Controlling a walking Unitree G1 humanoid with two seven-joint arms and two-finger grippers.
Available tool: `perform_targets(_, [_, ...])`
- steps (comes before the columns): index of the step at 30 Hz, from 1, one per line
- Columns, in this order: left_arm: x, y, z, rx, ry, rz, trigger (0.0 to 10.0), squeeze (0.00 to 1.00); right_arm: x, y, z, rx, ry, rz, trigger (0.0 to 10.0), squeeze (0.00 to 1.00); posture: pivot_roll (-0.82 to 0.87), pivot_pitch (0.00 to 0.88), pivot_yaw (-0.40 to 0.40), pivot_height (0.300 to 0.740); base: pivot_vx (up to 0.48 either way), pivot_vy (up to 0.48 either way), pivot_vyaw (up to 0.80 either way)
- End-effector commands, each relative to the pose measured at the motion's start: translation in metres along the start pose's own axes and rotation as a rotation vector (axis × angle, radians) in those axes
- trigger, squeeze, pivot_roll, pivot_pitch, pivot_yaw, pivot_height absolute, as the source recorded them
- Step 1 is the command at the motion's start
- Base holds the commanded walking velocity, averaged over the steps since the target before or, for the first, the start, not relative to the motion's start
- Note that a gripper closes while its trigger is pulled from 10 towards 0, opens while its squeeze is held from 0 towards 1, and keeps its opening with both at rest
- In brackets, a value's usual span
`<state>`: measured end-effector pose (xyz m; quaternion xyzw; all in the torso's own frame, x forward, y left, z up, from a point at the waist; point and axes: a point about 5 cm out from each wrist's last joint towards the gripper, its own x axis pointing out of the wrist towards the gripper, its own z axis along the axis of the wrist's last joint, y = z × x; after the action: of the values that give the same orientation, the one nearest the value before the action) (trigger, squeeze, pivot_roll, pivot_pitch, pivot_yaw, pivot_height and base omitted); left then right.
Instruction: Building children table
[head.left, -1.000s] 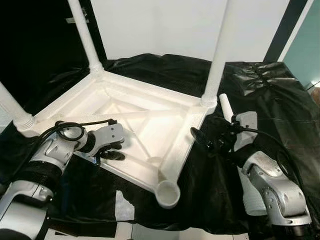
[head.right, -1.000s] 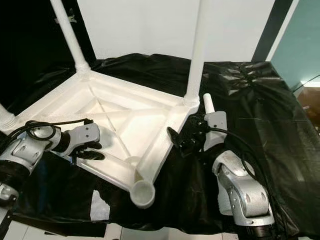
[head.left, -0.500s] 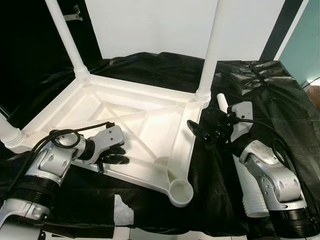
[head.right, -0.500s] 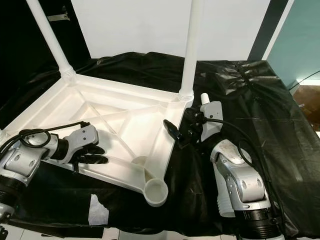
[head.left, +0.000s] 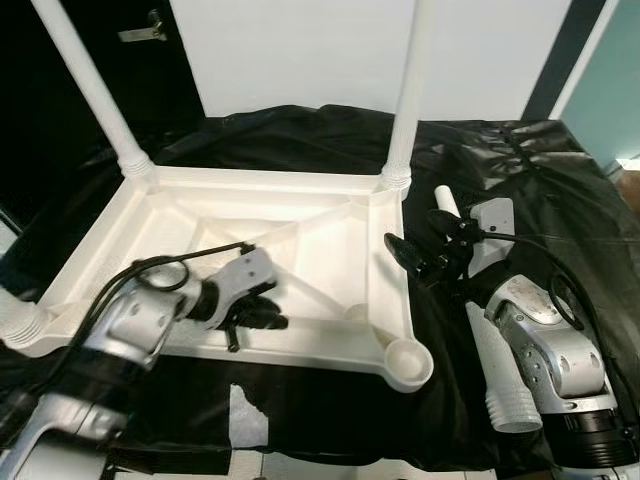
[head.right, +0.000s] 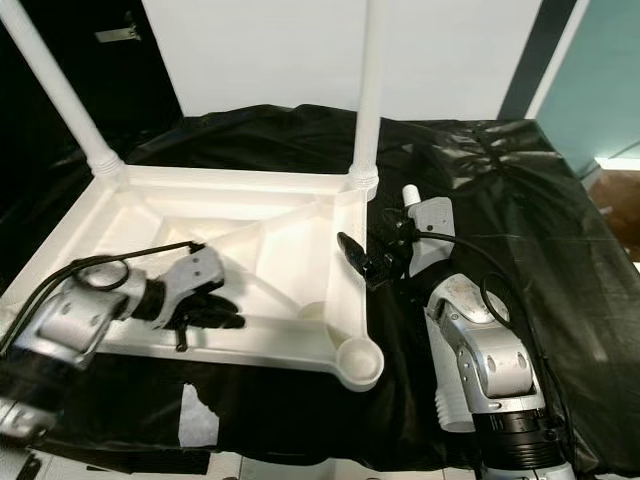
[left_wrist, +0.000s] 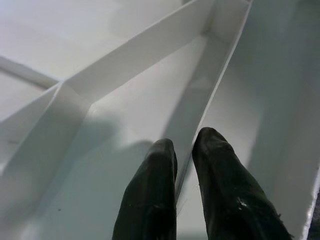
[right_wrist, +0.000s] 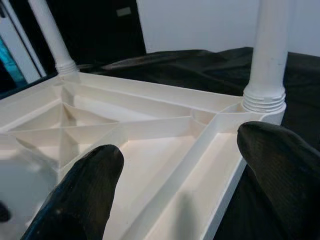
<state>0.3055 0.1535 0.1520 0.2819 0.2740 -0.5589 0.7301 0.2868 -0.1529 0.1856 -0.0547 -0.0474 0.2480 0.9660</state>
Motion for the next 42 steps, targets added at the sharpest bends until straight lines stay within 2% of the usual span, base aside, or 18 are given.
perform_targets(1, [-0.002,0.011,-0.016,-0.031,0.093,0.18,10.0,0.0,-0.002,0.0,0.001,-0.012,-0.006,-0.009,10.0,0.0,-0.02,0.039,0.029,0.74,0.0,0.0,0.0])
perform_targets(5, [-0.003,0.012,-0.025,-0.04,0.185,0.272,10.0,0.0,-0.005,-0.005,0.003,-0.021,-0.014,-0.043,10.0,0.0,-0.02,0.047,0.041,0.74,0.0,0.0,0.0])
perform_targets(6, [-0.004,0.011,-0.028,-0.072,0.192,0.316,0.0,0.0,-0.006,-0.006,0.004,-0.02,-0.018,-0.061,10.0,0.0,-0.02,0.051,0.043,0.74,0.0,0.0,0.0])
perform_targets(13, [-0.011,0.012,-0.032,-0.122,0.2,0.397,0.0,0.0,-0.006,-0.006,0.006,-0.014,-0.027,-0.079,10.0,0.0,-0.01,0.058,0.039,0.74,0.0,0.0,0.0])
perform_targets(15, [-0.019,0.014,-0.034,-0.165,0.184,0.49,0.0,0.0,-0.006,-0.007,0.006,-0.007,-0.028,-0.086,10.0,0.0,-0.01,0.061,0.031,0.74,0.0,0.0,0.0])
perform_targets(19, [-0.024,0.016,-0.035,-0.191,0.18,0.548,0.0,0.0,-0.006,-0.008,0.006,-0.005,-0.028,-0.09,10.0,0.0,-0.01,0.062,0.028,0.74,0.0,0.0,0.0])
perform_targets(22, [-0.032,0.019,-0.035,-0.251,0.173,0.674,0.0,0.0,-0.004,-0.011,0.007,-0.005,-0.031,-0.101,10.0,0.0,-0.01,0.062,0.023,0.74,0.0,0.0,0.0])
perform_targets(27, [-0.036,0.016,-0.036,-0.31,0.157,0.768,0.0,0.0,-0.003,-0.014,0.008,-0.002,-0.035,-0.117,10.0,0.0,-0.01,0.063,0.02,0.74,0.0,0.0,0.0])
perform_targets(32, [-0.035,0.009,-0.032,-0.345,0.131,0.777,0.0,0.0,-0.004,-0.015,0.008,-0.002,-0.033,-0.13,10.0,0.0,-0.01,0.063,0.017,0.74,0.0,0.0,0.0])
perform_targets(33, [-0.034,0.008,-0.031,-0.336,0.133,0.776,3.4,0.0,-0.004,-0.015,0.008,0.0,-0.031,-0.135,10.0,0.0,-0.01,0.063,0.011,0.74,0.0,0.0,0.0])
perform_targets(35, [-0.032,0.007,-0.03,-0.331,0.128,0.771,3.6,0.0,-0.004,-0.016,0.007,0.001,-0.03,-0.138,10.0,0.0,-0.01,0.061,0.011,0.74,0.0,0.0,0.0])
perform_targets(36, [-0.03,0.006,-0.026,-0.318,0.106,0.737,10.0,0.95,-0.004,-0.016,0.007,0.002,-0.028,-0.14,10.0,0.0,-0.01,0.061,0.01,0.74,0.0,0.0,0.0])
perform_targets(37, [-0.03,0.006,-0.026,-0.318,0.106,0.737,10.0,0.95,-0.004,-0.016,0.007,0.002,-0.028,-0.14,10.0,0.0,-0.01,0.061,0.01,0.74,0.0,0.0,0.0])
perform_targets(38, [-0.028,0.004,-0.023,-0.316,0.085,0.705,10.0,1.0,-0.003,-0.017,0.006,0.002,-0.026,-0.141,10.0,0.0,-0.01,0.06,0.011,0.74,0.0,0.0,0.0])
perform_targets(41, [-0.031,0.009,-0.008,-0.277,-0.002,0.658,10.0,1.0,-0.001,-0.017,0.006,-0.005,-0.027,-0.139,10.0,0.0,-0.01,0.058,0.016,0.74,0.0,0.0,0.0])
perform_targets(42, [-0.036,0.011,0.001,-0.256,-0.049,0.639,10.0,0.13,-0.001,-0.017,0.006,-0.008,-0.03,-0.139,10.0,0.0,-0.01,0.058,0.017,0.74,0.0,0.0,0.0])
